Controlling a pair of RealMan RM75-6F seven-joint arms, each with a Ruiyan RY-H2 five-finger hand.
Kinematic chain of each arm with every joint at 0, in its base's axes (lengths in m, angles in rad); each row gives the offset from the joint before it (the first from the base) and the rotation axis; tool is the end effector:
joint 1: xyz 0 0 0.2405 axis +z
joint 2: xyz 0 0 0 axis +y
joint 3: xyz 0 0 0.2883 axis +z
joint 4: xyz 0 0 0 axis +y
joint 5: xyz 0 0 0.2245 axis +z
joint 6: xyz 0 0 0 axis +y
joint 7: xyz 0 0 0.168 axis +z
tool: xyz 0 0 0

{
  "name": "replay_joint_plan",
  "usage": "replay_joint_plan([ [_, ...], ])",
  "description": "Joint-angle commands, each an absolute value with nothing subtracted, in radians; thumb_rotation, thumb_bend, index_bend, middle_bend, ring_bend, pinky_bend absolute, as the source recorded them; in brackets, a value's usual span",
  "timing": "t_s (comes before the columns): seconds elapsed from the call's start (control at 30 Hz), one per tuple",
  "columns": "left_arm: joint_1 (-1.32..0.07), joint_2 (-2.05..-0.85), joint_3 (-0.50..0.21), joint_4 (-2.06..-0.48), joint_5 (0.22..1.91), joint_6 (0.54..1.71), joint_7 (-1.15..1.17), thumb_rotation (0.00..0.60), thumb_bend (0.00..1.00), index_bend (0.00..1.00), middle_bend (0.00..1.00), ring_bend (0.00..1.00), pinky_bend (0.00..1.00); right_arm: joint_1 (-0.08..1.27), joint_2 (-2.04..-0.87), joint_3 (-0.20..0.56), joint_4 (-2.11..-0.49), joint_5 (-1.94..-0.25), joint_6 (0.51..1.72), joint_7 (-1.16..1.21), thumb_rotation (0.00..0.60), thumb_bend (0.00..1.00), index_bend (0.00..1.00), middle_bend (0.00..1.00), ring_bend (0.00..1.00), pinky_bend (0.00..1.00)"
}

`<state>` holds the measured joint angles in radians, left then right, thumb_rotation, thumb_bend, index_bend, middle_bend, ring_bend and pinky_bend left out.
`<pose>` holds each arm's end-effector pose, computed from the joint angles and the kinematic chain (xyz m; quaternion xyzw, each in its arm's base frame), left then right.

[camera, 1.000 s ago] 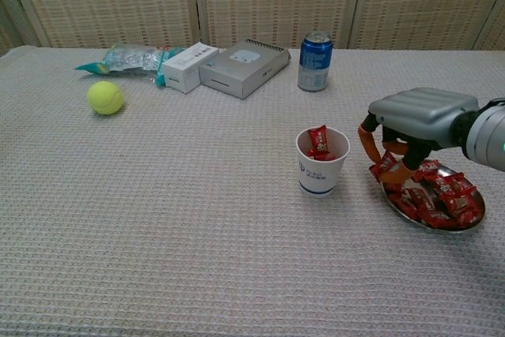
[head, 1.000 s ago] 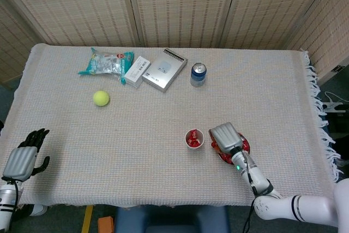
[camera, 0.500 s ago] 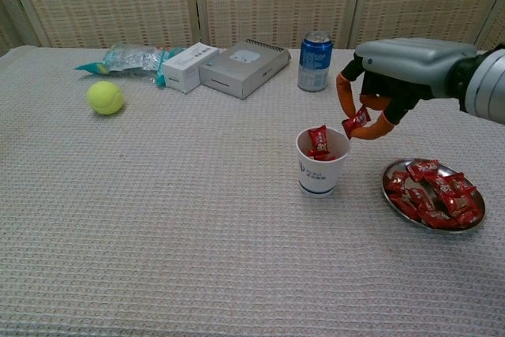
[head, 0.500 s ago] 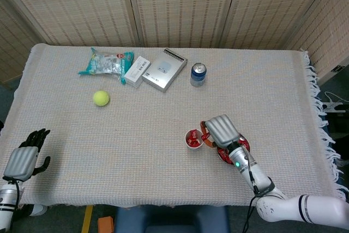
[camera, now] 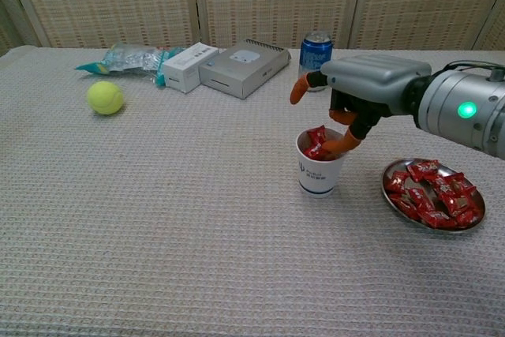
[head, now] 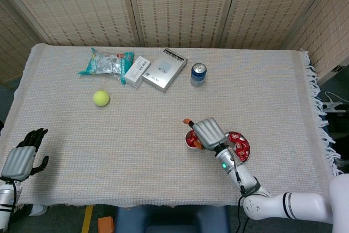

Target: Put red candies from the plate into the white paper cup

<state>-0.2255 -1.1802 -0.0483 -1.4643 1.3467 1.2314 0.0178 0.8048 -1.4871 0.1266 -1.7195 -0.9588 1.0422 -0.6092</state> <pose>-0.3800 0.2591 0.1278 -0.6293 -0.4238 -0.3020 0.5772 -0.1280 -0.3610 -0.0319 0.7775 -0.3413 0.3351 0.4083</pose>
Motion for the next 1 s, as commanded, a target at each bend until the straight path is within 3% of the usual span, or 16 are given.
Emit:
replay_joint_plan([
  [0.03,-0.224,-1.180,-0.048,-1.466,1.349,1.236,0.018,0.600,0.45,0.00,0.00,0.00,0.25,0.775,-1.446,0.109,-1.743,-0.995,1.075,-0.593,0.600,0.20,0.24,0.92,0.90,1.00],
  [0.3,-0.229,-1.191,-0.046,-1.464,1.344,1.226,0.041,0.600,0.45,0.00,0.00,0.00,0.25,0.692,-1.363,0.024,-1.666,-1.044,1.073,-0.531,0.600,0.20,0.30,0.92,0.90,1.00],
  [0.57,-0.231,-1.201,-0.048,-1.464,1.332,1.221,0.068,0.600,0.45,0.00,0.00,0.00,0.26,0.663,-1.395,-0.029,-1.542,-1.064,1.000,-0.505,0.600,0.20,0.33,0.93,0.90,1.00],
  [1.0,-0.231,-1.197,-0.048,-1.463,1.332,1.221,0.061,0.600,0.45,0.00,0.00,0.00,0.26,0.653,-1.449,-0.027,-1.485,-1.086,0.955,-0.505,0.600,0.20,0.35,0.93,0.90,1.00],
])
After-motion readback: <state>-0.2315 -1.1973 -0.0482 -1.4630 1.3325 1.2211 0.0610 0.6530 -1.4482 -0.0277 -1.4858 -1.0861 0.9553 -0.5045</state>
